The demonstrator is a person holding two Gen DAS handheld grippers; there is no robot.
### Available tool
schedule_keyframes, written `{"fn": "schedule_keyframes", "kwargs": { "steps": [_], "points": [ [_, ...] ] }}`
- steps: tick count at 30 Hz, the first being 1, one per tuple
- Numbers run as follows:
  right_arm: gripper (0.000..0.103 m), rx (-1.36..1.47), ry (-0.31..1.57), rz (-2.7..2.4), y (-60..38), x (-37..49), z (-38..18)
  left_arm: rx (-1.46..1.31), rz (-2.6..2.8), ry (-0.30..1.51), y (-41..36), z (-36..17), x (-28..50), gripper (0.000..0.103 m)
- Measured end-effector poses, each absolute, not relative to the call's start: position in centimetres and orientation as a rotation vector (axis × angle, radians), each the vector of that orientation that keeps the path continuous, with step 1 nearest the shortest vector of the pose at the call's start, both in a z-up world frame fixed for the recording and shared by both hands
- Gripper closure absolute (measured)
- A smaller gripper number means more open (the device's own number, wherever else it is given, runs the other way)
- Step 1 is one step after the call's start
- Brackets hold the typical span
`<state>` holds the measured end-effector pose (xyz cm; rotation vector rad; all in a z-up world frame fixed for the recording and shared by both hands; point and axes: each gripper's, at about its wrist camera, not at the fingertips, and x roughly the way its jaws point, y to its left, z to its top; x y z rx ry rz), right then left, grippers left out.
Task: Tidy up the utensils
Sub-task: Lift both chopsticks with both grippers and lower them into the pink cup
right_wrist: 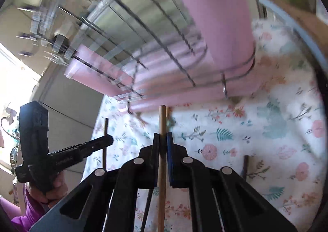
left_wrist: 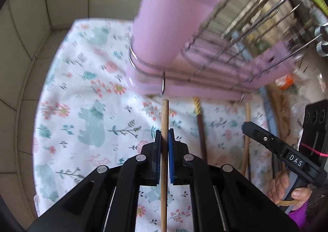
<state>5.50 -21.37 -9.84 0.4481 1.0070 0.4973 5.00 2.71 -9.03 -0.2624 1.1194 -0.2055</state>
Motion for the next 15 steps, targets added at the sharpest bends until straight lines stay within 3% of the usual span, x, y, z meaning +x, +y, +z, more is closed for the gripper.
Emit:
{"fn": "schedule_keyframes", "kwargs": {
  "steps": [15],
  "points": [
    [0.097,0.435,0.535,0.463,-28.0,-0.5,2.1,-0.426,-0.222,0.684,7.8,2.4,-0.6,0.097]
  ]
}}
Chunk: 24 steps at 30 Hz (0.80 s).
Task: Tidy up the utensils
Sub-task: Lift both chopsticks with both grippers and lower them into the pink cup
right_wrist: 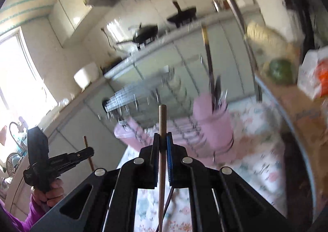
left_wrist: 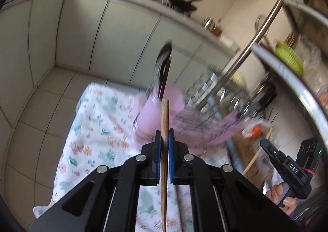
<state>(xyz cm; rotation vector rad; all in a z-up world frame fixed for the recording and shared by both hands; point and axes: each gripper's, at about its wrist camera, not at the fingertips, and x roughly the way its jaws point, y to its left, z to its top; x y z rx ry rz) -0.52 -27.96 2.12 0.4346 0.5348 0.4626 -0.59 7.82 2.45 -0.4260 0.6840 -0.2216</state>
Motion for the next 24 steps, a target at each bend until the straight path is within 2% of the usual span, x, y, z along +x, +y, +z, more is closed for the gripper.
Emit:
{"fn": "schedule_keyframes", "kwargs": {
  "steps": [13,24],
  "points": [
    [0.097,0.411,0.170,0.295,-33.6,-2.2,12.6,-0.424,-0.153,0.308,8.6,13.1,-1.1,0.097],
    [0.097,0.320,0.052,0.202,-33.9,0.6,15.2,-0.374,-0.026,0.136,7.4,16.2,1.8,0.097]
  ]
}}
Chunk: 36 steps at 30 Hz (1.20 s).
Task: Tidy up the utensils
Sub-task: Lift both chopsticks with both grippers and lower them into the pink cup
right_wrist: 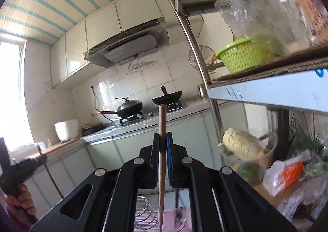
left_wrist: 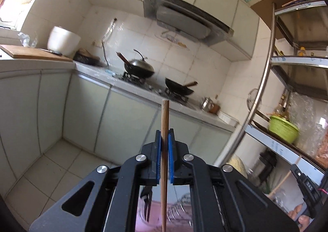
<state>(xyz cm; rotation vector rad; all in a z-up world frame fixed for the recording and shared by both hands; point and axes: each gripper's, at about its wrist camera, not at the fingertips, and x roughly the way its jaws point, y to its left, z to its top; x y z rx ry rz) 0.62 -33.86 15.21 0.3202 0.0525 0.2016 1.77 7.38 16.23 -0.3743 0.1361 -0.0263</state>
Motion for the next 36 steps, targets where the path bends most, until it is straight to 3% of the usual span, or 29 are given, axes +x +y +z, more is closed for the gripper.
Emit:
{"fn": "schedule_keyframes", "kwargs": {
  "steps": [13,22,36],
  "points": [
    [0.097,0.218,0.069,0.141,-31.9,4.0,13.2,-0.283,0.062,0.072,6.1,14.3,4.7,0.097],
    [0.097,0.222,0.110,0.145,-31.5,4.7,11.8,-0.255,0.036,0.143,5.4,11.8,5.3,0.097],
    [0.096,0.291,0.279,0.133,-32.1,5.7,5.0,-0.285,0.014,0.323,5.6,5.5,5.3,0.097]
  ]
}}
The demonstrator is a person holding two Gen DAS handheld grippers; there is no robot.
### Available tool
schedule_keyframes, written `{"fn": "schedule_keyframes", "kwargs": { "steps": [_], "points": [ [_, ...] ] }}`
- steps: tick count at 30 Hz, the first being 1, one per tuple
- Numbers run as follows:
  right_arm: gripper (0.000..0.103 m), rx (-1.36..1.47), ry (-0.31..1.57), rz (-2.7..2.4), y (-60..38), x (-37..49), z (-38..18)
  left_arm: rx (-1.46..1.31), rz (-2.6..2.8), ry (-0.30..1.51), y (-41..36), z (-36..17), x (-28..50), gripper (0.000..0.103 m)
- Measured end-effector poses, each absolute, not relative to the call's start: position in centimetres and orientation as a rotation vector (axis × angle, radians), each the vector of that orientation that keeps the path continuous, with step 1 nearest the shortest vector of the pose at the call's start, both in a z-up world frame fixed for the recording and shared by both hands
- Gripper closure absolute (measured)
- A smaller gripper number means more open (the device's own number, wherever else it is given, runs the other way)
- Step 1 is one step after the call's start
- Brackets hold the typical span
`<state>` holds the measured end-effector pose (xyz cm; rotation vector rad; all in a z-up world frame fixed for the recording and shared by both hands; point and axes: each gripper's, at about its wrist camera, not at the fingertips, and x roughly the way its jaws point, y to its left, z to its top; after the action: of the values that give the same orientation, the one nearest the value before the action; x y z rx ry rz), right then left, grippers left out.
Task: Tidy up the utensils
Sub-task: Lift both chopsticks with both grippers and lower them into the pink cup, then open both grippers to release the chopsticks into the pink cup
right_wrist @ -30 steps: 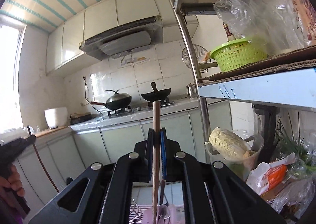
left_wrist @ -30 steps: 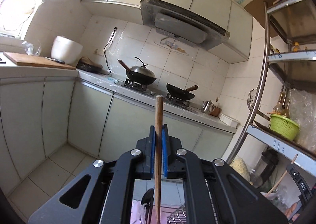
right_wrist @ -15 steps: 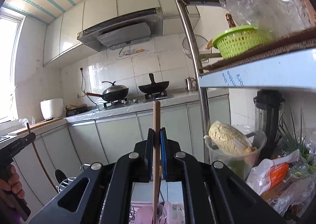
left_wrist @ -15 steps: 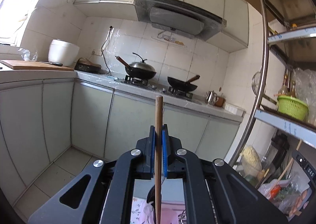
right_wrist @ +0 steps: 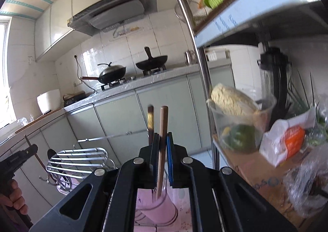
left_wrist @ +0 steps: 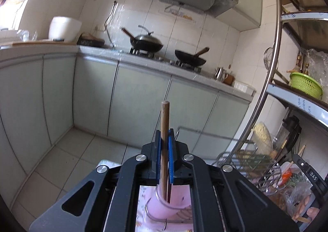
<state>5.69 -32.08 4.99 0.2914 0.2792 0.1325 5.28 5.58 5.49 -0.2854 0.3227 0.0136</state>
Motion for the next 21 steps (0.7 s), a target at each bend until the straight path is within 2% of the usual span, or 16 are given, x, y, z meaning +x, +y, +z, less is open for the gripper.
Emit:
{"fn": "schedule_keyframes", "kwargs": {
  "steps": [21],
  "points": [
    [0.094,0.289,0.320,0.152,-31.6,5.9,4.1,-0.318,0.020,0.372,6.0,4.2,5.6,0.095]
  ]
}}
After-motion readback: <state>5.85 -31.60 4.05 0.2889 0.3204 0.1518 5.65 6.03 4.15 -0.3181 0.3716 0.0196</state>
